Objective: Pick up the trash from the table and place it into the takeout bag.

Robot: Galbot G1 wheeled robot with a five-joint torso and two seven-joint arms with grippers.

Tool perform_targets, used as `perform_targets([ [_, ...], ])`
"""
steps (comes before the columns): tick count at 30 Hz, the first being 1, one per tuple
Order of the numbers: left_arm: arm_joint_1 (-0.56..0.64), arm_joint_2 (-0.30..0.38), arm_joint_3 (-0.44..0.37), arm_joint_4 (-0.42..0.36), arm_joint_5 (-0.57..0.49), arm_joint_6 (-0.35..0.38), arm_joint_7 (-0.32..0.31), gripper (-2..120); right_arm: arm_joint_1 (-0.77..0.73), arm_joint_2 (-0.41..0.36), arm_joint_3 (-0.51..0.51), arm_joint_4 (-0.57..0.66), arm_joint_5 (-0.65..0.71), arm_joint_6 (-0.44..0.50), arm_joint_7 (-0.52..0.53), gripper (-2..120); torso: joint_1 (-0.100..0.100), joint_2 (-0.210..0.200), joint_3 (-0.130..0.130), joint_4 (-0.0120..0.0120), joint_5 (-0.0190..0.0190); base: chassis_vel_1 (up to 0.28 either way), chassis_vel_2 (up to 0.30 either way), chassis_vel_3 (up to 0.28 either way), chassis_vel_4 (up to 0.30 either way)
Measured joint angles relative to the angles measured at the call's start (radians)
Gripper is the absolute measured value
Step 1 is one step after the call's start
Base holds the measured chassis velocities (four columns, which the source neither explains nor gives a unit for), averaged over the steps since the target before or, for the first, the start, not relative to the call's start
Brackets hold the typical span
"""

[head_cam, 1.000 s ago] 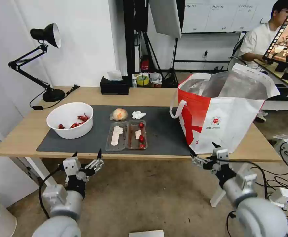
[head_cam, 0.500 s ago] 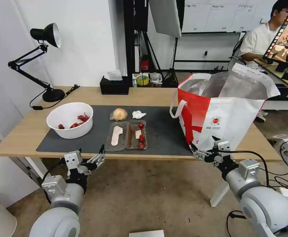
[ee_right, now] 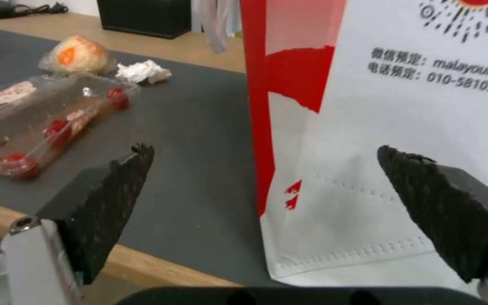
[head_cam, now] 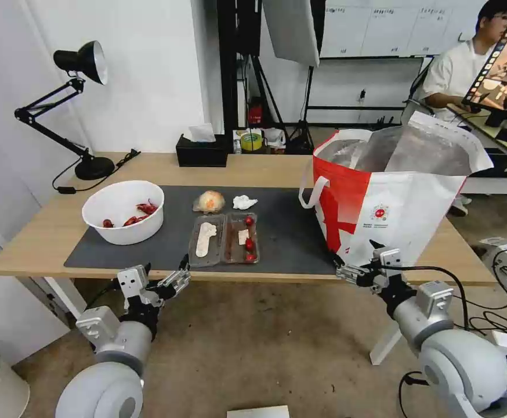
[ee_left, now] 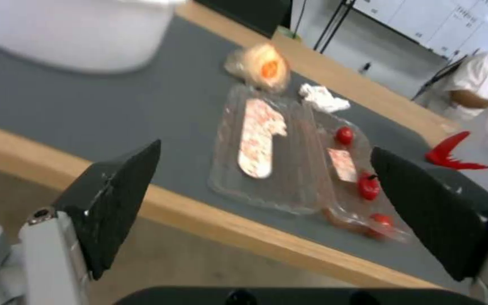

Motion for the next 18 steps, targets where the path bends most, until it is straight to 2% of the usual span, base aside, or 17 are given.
perform_targets([
  [4, -0.022, 0.001, 0.008, 0.016, -0.099, 0.006, -0.035, 100, 0.003, 0.001, -0.012, -0.010, -0.001, 0.001, 0.000, 100, 0.000, 0.000, 0.000, 0.0000, 0.0000, 0.000, 0.000, 0.000, 0.000],
  [5, -0.037, -0.002, 0.016, 0.027, -0.167, 0.006, -0.057, 100, 0.008, 0.000, -0.021, -0.017, -0.003, 0.001, 0.002, 100, 0.000, 0.000, 0.000, -0.0001, 0.0000, 0.000, 0.000, 0.000, 0.000],
  [7, -0.041, -0.004, 0.018, 0.030, -0.186, 0.006, -0.062, 100, 0.010, 0.000, -0.023, -0.018, -0.003, 0.001, 0.002, 100, 0.000, 0.000, 0.000, 0.0000, 0.0000, 0.000, 0.000, 0.000, 0.000],
  [9, -0.058, -0.010, 0.026, 0.039, -0.273, 0.003, -0.091, 100, 0.017, -0.005, -0.025, -0.023, -0.004, 0.001, 0.005, 100, 0.000, 0.000, 0.000, 0.0000, 0.0001, 0.000, 0.000, 0.000, 0.000],
  [14, -0.074, -0.014, 0.035, 0.044, -0.360, 0.000, -0.121, 100, 0.019, -0.007, -0.025, -0.029, -0.005, 0.001, 0.007, 100, 0.000, 0.000, 0.000, 0.0000, 0.0001, 0.000, 0.000, 0.000, 0.000],
  [16, -0.089, -0.016, 0.044, 0.044, -0.434, -0.006, -0.146, 100, 0.019, -0.007, -0.025, -0.032, -0.005, 0.001, 0.007, 100, 0.000, 0.000, 0.000, 0.0000, 0.0001, 0.000, 0.000, 0.000, 0.000],
  [17, -0.106, -0.020, 0.053, 0.043, -0.502, -0.010, -0.178, 100, 0.019, -0.006, -0.025, -0.033, -0.006, 0.002, 0.007, 100, 0.000, 0.000, 0.000, -0.0001, 0.0001, 0.000, 0.000, 0.000, 0.000],
  [18, -0.106, -0.020, 0.053, 0.043, -0.502, -0.010, -0.178, 100, 0.019, -0.006, -0.025, -0.033, -0.006, 0.002, 0.007, 100, 0.000, 0.000, 0.000, -0.0001, 0.0001, 0.000, 0.000, 0.000, 0.000],
])
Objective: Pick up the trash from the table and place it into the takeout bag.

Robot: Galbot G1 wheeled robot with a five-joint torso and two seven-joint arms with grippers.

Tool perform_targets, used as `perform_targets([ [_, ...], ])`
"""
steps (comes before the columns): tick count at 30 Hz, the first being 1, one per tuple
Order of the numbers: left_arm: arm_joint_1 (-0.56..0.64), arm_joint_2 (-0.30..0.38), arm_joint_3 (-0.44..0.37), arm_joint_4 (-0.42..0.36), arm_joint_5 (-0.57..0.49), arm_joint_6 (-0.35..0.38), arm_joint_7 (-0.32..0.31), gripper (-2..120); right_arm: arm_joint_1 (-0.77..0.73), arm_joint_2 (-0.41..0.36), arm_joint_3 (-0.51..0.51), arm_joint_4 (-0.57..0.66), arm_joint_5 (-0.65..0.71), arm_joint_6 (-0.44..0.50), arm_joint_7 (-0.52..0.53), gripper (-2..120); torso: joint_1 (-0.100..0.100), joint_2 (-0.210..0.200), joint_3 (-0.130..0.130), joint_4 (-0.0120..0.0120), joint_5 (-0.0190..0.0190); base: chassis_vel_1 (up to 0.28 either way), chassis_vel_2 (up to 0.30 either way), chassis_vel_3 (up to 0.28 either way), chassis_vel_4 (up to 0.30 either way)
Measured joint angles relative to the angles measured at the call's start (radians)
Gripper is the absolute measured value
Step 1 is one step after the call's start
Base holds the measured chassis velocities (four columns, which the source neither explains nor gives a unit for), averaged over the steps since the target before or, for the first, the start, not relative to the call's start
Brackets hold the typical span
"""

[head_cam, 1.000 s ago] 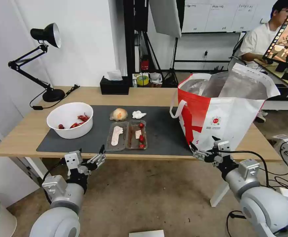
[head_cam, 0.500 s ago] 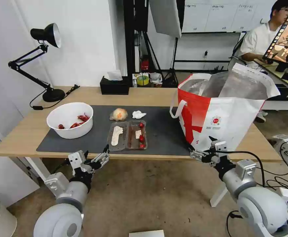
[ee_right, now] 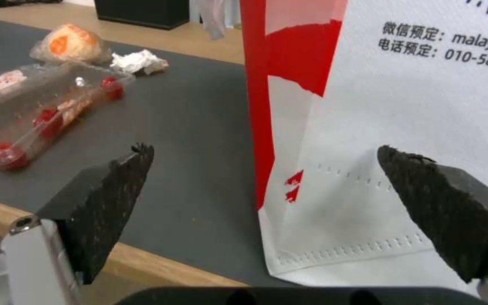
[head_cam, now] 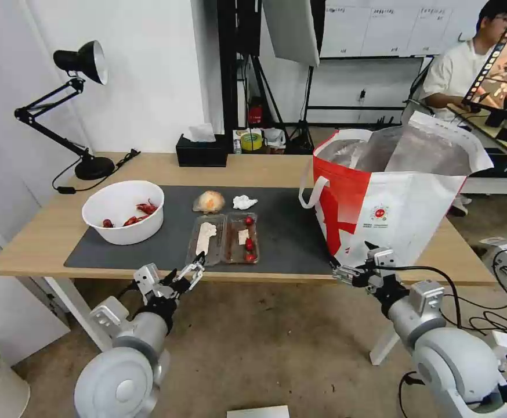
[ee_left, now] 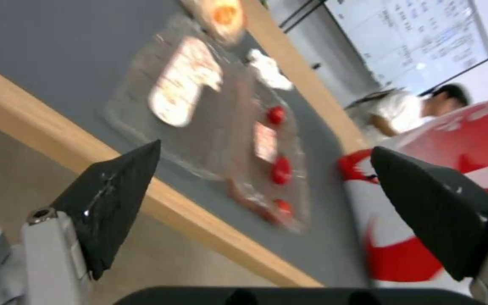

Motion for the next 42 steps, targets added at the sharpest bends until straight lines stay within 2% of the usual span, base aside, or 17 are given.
perform_targets([
  [2, -0.026, -0.009, 0.012, 0.002, -0.073, -0.001, -0.056, 100, 0.000, 0.002, -0.005, 0.000, 0.001, 0.002, -0.003, 100, 0.000, 0.000, 0.000, 0.0000, 0.0000, 0.000, 0.000, 0.000, 0.000],
  [8, -0.043, -0.018, 0.024, 0.010, -0.131, 0.000, -0.114, 100, 0.000, 0.005, -0.015, 0.006, 0.021, 0.008, -0.022, 100, 0.000, 0.000, 0.000, 0.0000, 0.0000, 0.000, 0.000, 0.000, 0.000],
  [9, -0.049, -0.022, 0.026, 0.012, -0.164, 0.001, -0.150, 100, -0.002, 0.007, -0.019, 0.009, 0.031, 0.012, -0.031, 100, 0.000, 0.000, 0.000, 0.0000, 0.0000, 0.000, 0.000, 0.000, 0.000],
  [11, -0.053, -0.024, 0.026, 0.013, -0.185, 0.005, -0.168, 100, -0.002, 0.008, -0.020, 0.010, 0.032, 0.014, -0.034, 100, 0.000, 0.000, 0.000, 0.0001, 0.0000, 0.000, 0.000, 0.000, 0.000],
  [13, -0.066, -0.030, 0.024, 0.016, -0.239, 0.016, -0.216, 100, -0.004, 0.011, -0.023, 0.012, 0.033, 0.018, -0.036, 100, 0.000, 0.000, 0.000, 0.0000, 0.0000, 0.000, 0.000, 0.000, 0.000],
  [42, -0.181, -0.084, 0.075, 0.120, -0.260, -0.043, -0.277, 100, -0.017, 0.018, -0.033, 0.009, -0.010, 0.028, -0.040, 100, 0.000, 0.000, 0.000, 0.0000, 0.0000, 0.000, 0.000, 0.000, 0.000],
])
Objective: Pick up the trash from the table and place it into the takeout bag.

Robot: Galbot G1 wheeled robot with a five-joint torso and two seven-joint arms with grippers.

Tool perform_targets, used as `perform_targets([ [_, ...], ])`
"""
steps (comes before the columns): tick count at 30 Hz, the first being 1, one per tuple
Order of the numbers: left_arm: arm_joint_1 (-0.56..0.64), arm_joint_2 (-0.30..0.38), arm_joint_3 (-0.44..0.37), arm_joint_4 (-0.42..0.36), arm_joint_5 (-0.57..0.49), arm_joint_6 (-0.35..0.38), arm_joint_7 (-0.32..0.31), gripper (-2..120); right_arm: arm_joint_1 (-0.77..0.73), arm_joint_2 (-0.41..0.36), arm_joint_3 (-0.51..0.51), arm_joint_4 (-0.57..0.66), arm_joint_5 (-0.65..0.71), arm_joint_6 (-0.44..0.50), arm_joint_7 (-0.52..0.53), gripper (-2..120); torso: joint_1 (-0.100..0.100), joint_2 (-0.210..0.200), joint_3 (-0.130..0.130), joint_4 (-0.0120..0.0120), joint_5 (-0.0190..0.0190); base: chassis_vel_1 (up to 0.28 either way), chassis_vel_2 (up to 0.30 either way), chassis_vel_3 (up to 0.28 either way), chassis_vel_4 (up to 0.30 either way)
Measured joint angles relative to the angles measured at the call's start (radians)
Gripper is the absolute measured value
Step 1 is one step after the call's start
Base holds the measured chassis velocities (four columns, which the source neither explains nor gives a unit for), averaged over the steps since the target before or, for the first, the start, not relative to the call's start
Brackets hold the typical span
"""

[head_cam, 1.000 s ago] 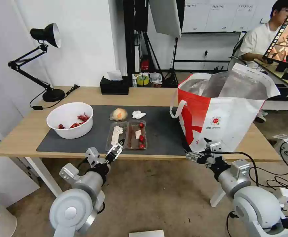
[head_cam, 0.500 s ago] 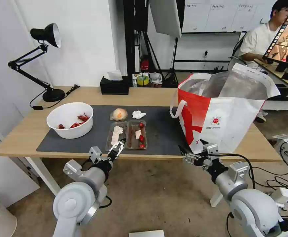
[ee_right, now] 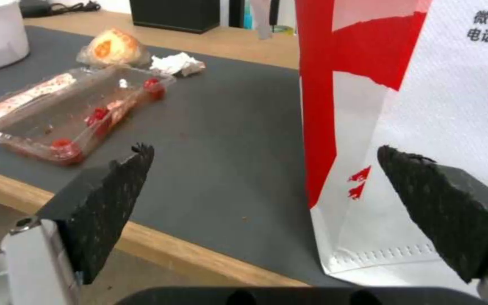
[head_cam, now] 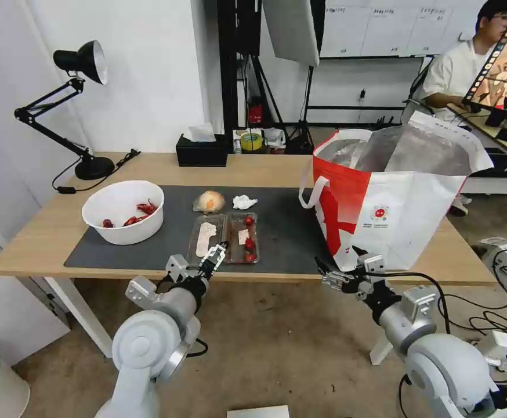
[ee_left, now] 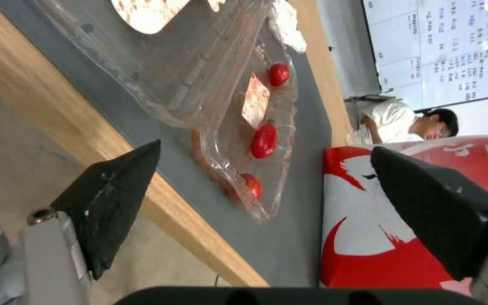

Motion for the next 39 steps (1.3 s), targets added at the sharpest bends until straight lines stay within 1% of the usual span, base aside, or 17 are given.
perform_targets([
  [13, -0.022, 0.003, 0.004, 0.039, 0.003, -0.008, -0.005, 100, 0.002, 0.000, 0.004, -0.010, -0.006, 0.008, -0.003, 100, 0.000, 0.000, 0.000, 0.0000, -0.0001, 0.000, 0.000, 0.000, 0.000],
  [17, -0.042, -0.005, 0.002, 0.054, 0.005, -0.015, -0.020, 100, 0.004, 0.003, 0.006, -0.018, -0.010, 0.016, -0.004, 100, 0.000, 0.000, 0.000, 0.0000, 0.0000, 0.000, 0.000, 0.000, 0.000],
  [29, -0.070, -0.002, -0.003, 0.084, -0.002, -0.017, -0.028, 100, 0.003, 0.000, 0.016, -0.019, -0.010, 0.019, -0.005, 100, 0.000, 0.000, 0.000, 0.0000, 0.0000, 0.000, 0.000, 0.000, 0.000],
  [39, -0.079, 0.001, -0.005, 0.090, -0.022, -0.017, -0.037, 100, 0.000, 0.000, 0.023, -0.018, -0.010, 0.019, -0.004, 100, 0.000, 0.000, 0.000, 0.0000, -0.0001, 0.000, 0.000, 0.000, 0.000],
])
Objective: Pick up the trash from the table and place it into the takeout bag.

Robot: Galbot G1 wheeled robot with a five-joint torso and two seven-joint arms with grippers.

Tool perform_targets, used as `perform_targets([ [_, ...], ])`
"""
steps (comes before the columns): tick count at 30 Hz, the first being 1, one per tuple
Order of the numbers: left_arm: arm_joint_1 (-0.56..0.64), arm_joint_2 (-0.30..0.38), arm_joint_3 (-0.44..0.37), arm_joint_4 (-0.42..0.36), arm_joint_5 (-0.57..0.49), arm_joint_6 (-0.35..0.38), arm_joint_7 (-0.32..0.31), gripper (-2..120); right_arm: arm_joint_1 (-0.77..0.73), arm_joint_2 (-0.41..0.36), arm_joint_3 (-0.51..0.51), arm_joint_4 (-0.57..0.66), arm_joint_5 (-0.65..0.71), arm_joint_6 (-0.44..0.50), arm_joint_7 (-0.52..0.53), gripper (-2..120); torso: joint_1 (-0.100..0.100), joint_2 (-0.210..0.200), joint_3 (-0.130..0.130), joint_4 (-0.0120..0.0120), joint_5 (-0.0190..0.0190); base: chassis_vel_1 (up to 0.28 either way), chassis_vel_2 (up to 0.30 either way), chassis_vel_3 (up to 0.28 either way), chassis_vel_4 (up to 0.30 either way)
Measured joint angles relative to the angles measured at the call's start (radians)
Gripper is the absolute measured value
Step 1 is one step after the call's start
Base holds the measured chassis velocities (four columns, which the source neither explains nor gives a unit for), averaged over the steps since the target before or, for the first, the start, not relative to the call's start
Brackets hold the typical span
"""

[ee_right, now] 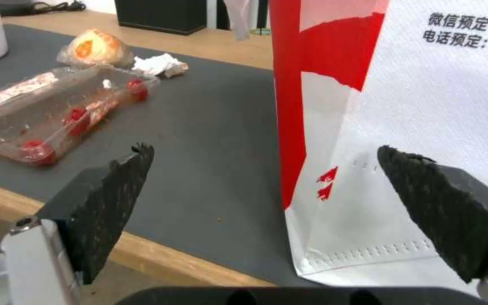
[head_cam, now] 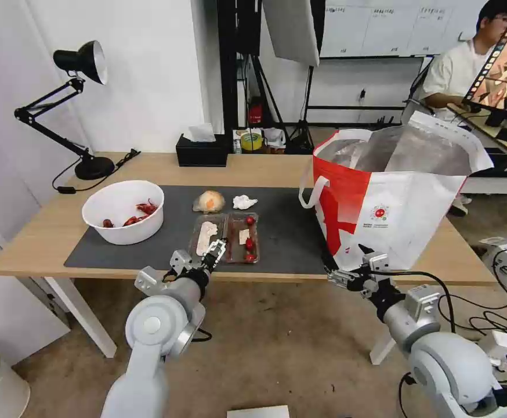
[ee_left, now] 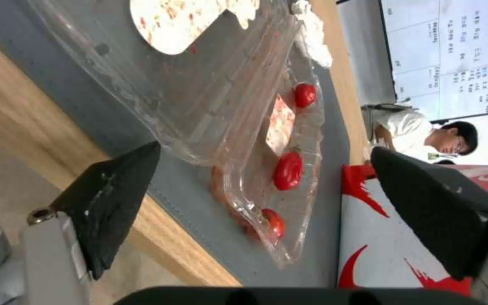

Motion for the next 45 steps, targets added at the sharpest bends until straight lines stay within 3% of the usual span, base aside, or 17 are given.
perform_targets([
  [28, -0.022, -0.007, -0.014, 0.023, -0.021, -0.041, -0.021, 100, -0.006, 0.004, -0.006, -0.007, -0.008, 0.000, 0.003, 100, 0.000, 0.000, 0.000, 0.0000, 0.0000, 0.000, 0.000, 0.000, 0.000],
  [45, 0.000, 0.009, -0.041, -0.031, -0.021, -0.097, 0.051, 100, -0.007, 0.026, -0.015, -0.010, -0.024, 0.007, 0.003, 100, 0.000, 0.000, 0.000, 0.0000, 0.0000, 0.000, 0.000, 0.000, 0.000],
])
